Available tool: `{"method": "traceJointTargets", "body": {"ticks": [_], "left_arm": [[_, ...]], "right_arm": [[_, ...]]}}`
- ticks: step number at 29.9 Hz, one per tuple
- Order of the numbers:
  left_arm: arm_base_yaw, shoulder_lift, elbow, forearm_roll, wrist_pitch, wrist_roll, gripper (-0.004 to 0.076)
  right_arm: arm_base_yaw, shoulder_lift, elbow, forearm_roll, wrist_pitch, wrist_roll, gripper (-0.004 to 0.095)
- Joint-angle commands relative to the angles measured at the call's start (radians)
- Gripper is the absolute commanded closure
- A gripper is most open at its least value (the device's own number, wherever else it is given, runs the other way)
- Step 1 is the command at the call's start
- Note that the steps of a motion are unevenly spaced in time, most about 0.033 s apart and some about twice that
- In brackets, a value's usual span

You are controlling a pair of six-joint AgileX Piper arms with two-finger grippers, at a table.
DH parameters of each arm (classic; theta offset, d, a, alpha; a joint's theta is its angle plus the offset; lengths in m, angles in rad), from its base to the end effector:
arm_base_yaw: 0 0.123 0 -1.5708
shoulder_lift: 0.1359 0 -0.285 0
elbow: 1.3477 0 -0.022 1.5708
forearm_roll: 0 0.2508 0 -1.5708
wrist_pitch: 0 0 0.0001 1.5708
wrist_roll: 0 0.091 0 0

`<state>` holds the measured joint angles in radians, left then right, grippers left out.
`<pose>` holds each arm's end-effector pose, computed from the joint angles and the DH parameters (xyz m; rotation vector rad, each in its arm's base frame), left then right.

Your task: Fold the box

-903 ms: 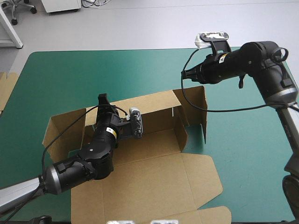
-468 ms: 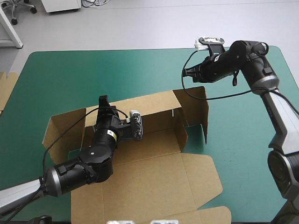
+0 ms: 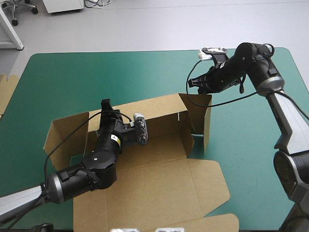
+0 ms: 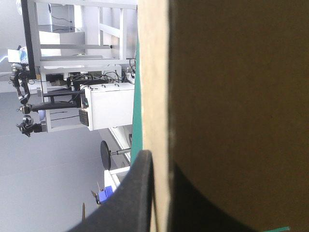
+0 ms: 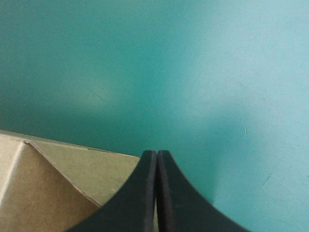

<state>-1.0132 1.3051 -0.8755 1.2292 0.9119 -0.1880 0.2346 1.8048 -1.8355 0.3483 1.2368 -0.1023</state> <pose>0.1904 -0.1771 0.3007 1.4652 1.5948 0.8749 0.3711 0.1189 0.3633 -0.3965 2.6414 0.5188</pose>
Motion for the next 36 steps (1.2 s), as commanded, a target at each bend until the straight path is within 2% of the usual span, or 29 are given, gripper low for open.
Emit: {"method": "traceJointTargets", "body": {"ticks": [1,7,16,27,33,36], "left_arm": [[-0.014,-0.012,-0.009,-0.050,-0.037,-0.022,0.0734],[-0.014,-0.012,-0.009,-0.050,-0.037,-0.022,0.0734],[-0.014,-0.012,-0.009,-0.050,-0.046,-0.029,0.0734],[-0.014,-0.012,-0.009,-0.050,-0.049,-0.053,0.0734],[-0.014,-0.012,-0.009,-0.048,-0.053,-0.053,0.0734],[-0.014,-0.012,-0.009,-0.048,-0.053,-0.053,0.0734]], "right_arm": [[-0.005,-0.066,-0.030,0.024,0.008,-0.022,0.0927],[-0.005,-0.089,-0.013,0.024,0.008,-0.022,0.0927],[-0.005,-0.131,0.125,0.050,0.008,-0.065,0.0927],[-0.005,-0.239,0.284,0.139,-0.122,-0.201,0.0927],[-0.005,-0.274,0.411,0.242,-0.176,-0.346,0.0927],[-0.005,-0.288,0.457,0.249,-0.192,-0.381,0.0926]]}}
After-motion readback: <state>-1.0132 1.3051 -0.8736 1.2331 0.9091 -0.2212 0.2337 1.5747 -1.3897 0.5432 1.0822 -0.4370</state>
